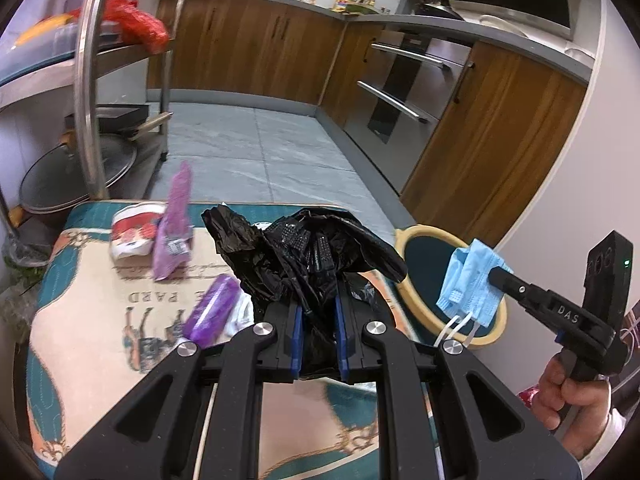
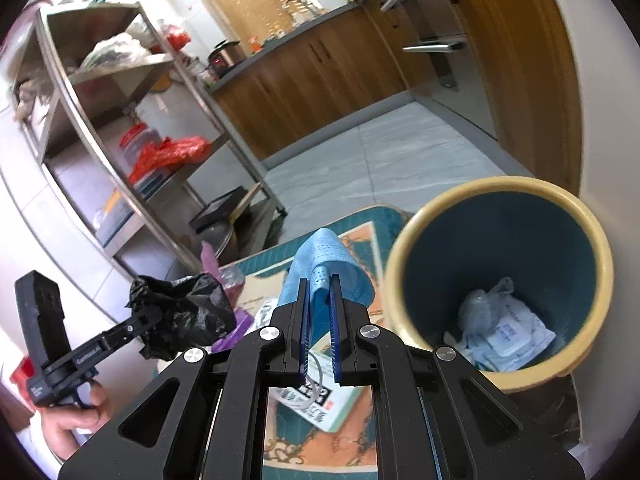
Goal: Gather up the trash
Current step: 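Grasp the blue mask with the right tool and carry it over the bin, then open both tools over the bin to drop the black bag and blue mask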
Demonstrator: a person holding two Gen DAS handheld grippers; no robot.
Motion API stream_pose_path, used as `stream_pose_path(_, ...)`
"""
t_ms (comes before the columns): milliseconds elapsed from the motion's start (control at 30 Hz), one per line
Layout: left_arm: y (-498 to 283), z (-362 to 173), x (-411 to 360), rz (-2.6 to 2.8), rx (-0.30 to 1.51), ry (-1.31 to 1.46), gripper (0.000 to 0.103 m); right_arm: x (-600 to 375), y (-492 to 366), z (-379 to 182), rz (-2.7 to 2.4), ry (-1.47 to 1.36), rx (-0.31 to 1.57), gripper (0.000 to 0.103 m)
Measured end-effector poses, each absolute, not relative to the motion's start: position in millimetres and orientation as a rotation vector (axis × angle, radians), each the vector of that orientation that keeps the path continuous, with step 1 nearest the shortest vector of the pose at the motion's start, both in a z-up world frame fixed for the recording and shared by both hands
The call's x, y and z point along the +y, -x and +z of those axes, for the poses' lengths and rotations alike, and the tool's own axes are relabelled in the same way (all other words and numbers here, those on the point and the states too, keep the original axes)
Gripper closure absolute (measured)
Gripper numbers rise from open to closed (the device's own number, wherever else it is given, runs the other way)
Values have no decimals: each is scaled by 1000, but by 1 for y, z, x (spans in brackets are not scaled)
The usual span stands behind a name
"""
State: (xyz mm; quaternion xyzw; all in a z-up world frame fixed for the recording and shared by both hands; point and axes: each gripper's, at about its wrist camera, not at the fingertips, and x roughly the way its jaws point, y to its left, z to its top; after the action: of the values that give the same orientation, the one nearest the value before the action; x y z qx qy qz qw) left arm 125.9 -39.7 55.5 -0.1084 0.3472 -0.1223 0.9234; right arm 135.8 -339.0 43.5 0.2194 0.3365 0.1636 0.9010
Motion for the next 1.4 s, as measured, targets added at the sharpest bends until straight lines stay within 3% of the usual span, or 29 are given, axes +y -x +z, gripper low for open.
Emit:
stream_pose_path(633, -159, 63, -154, -429, 732, 134, 90, -409, -131, 29, 126, -594, 659, 93)
stream_pose_path(1400, -214, 1, -259, -540, 887, -60, 90, -433, -153, -24, 0, -725, 822, 93)
